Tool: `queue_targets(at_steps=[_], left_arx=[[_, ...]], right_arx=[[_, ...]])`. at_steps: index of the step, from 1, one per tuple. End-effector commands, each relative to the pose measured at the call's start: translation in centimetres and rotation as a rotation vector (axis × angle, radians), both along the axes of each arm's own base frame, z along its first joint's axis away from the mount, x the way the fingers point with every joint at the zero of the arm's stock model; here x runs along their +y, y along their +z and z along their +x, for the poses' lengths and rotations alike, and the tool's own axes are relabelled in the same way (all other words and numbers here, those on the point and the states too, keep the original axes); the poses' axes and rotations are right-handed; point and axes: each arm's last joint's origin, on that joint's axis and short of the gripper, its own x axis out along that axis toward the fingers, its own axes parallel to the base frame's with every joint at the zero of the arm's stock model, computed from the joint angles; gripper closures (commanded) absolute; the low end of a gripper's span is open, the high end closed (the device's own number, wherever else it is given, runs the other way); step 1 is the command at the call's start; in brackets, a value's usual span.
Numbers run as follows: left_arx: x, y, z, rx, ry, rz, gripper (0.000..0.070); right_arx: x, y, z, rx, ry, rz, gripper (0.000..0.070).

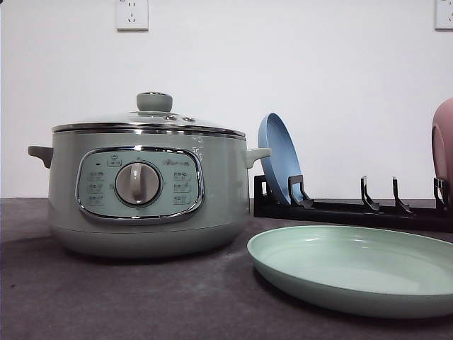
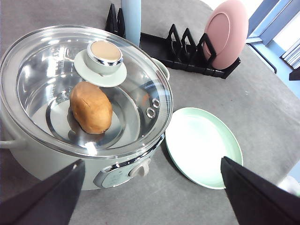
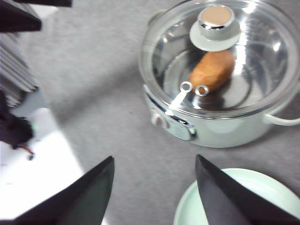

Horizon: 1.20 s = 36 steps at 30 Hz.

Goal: Transfer potato from steamer to green plate

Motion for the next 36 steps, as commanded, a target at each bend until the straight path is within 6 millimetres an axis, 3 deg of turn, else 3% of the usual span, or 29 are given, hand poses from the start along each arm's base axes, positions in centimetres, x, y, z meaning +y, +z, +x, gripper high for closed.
queue_targets(at_steps=[1,14,19,28,36], left_arx=[[-0.1,0.7,0.0,-0.034,-0.013,0.002,0.0105],[-0.1,0.8,0.2,-0.033,-0.006,-0.004,0.0111],[-0.3,2.2,1.4,-0.037,0.034,0.008,0.011],[-2.9,6.7,6.5,-0.001,0.034,0.109,0.011],[-6.4,7.8,12.5,0.062,0.038,0.216,0.0116]], right_arx=[[0.0,0.3,0.2,0.007,0.034,0.026,0.0358],[-0.5,0.2,0.6,0.016,0.011,0.02,0.0358],[-0.5,0.2,0.6,0.018,0.011,0.019,0.0358],[-0.6,0.1,0.5,0.028,0.011,0.011,0.0358],[-0.6,0.0,0.4,0.038,0.011,0.004,0.0358]])
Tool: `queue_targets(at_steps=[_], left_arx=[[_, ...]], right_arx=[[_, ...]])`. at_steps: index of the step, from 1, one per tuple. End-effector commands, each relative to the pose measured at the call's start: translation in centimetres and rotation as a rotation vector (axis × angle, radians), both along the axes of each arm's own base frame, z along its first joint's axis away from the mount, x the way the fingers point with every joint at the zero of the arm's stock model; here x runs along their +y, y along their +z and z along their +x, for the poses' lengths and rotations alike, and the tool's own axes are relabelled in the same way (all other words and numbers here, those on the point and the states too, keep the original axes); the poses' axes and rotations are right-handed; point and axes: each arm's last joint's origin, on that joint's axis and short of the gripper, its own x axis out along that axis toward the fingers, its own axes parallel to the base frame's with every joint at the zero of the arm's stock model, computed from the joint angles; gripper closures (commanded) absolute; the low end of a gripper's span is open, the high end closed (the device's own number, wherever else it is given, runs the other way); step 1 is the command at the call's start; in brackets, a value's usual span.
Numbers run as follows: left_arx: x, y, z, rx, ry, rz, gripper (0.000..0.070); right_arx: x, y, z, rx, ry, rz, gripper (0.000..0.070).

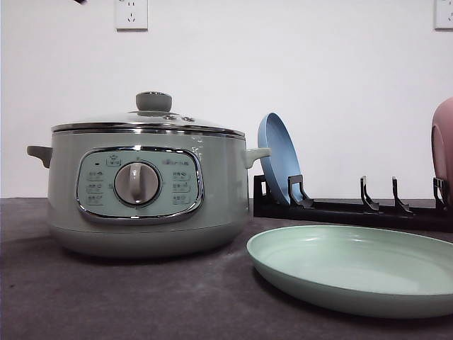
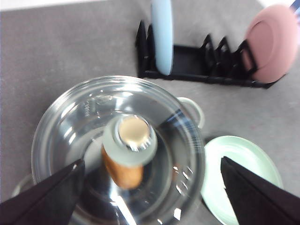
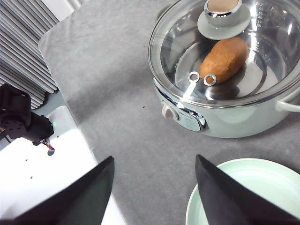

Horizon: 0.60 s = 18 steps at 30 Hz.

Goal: Transfer potato from steamer to green plate

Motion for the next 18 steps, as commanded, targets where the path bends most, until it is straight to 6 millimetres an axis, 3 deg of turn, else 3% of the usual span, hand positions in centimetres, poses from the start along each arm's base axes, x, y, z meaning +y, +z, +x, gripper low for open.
queue_targets(at_steps=[1,8,18], left_arx=[[-0.9,0.3,1.3,-0.01,-0.018,0.023,0.0117],[-3.8,-2.1,4.7,0.045,-0.027,0.123,0.0117],[-6.1,-6.1,7.6,0.126,-0.019,0.232,0.0117]], right_arx=[[0.2,0.2,0.1,-0.016,0.014,0.0,0.0358],[0.2,0.2,0.2,-0.019,0.009,-0.004,0.0358],[0.2,0.2,0.2,-0.019,0.009,-0.004,0.0358]])
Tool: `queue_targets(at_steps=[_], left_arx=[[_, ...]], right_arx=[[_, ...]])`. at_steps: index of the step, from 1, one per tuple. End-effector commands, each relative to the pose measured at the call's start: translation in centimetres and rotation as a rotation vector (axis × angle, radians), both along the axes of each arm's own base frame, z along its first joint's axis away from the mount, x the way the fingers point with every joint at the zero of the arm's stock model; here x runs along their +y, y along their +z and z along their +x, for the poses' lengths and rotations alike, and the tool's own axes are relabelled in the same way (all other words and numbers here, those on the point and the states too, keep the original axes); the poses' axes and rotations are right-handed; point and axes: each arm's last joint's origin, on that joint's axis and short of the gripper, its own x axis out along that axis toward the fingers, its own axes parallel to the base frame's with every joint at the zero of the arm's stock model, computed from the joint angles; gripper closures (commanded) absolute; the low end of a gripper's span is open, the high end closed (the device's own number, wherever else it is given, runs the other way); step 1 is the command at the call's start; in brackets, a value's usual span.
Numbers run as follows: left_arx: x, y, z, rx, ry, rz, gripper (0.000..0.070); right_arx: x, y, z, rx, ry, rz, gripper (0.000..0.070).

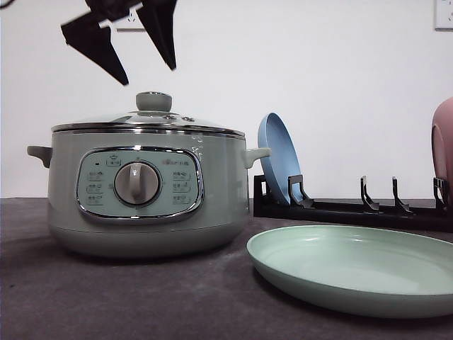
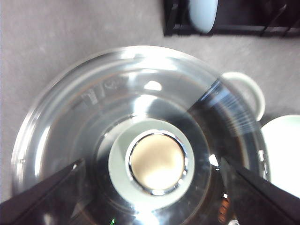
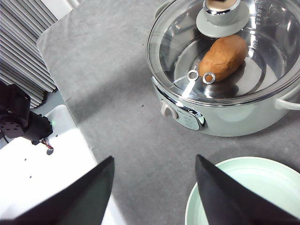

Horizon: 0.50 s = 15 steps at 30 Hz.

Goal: Transfer potato from steamer to green plate

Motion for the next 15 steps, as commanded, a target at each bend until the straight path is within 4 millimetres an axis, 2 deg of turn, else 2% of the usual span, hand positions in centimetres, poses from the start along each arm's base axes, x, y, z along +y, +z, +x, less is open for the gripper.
queue_targets(at_steps=[1,15], left_arx=[[-0.7,-0.1,0.7,-0.016,-0.015,0.01,0.0117],[-2.3,-2.4,1.7,0.023,-0.034,0.072,0.0118]], right_arx=[[0.2,0.2,0.2,-0.02,0.013,0.0,0.0358],[0.2,0.2,0.2,-0.038,0.0,-0.018,0.0358]])
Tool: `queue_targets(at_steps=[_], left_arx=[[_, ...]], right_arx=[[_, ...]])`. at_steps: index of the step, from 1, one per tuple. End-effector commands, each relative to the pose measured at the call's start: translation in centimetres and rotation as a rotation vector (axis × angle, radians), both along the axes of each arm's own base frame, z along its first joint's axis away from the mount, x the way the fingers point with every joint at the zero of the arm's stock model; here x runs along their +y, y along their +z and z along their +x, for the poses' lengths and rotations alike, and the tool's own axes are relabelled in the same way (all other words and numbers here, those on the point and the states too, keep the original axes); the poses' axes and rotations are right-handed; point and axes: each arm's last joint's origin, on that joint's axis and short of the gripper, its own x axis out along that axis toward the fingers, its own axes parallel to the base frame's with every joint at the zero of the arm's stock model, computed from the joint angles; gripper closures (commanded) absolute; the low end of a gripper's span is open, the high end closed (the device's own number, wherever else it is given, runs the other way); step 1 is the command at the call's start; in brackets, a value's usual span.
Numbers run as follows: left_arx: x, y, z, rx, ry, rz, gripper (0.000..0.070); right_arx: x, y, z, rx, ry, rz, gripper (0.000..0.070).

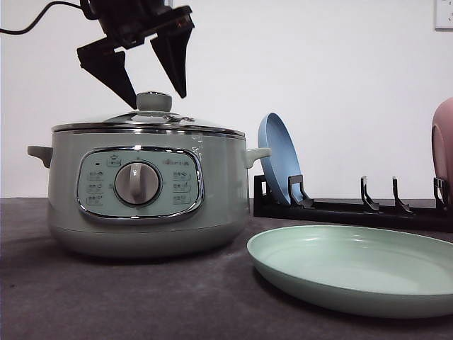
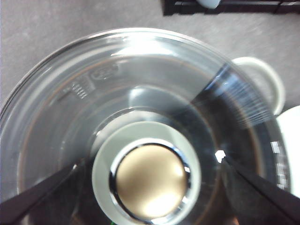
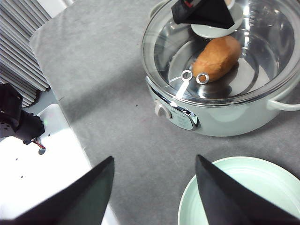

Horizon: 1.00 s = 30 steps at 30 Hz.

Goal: Transfer potato from steamer to green plate

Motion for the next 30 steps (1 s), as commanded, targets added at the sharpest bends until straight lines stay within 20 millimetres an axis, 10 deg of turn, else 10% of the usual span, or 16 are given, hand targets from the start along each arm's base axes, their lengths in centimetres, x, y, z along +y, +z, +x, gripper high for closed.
queue_targets(at_steps=[1,12,22,27,30], left_arx=[[-0.62,-0.06,0.49,-0.014,-0.018,0.013,0.012],[-0.82,-0.16,0.3,-0.002,-0.023,0.02,0.0384],[-0.66,-0.38,-0.01,0.036,-0.023,0.039,0.0413],[-0.63,-0.41,-0.07,0.043,-0.023,0.042,0.0664],[-0.59,-0.45,-0.15,0.052,-0.024,0.046,0.07]], right_arx=[[0.24,0.24,0.17,-0.017,0.008,0.0,0.0358],[0.24,0.25,0.17,-0.021,0.01,0.0,0.0358],[0.08,0.24,0.35,-0.034,-0.015,-0.014,0.0358],[0.08,0.24,0.35,-0.034,-0.015,-0.014,0.0358],[0.08,0.24,0.35,-0.035,-0.015,-0.014,0.0358]])
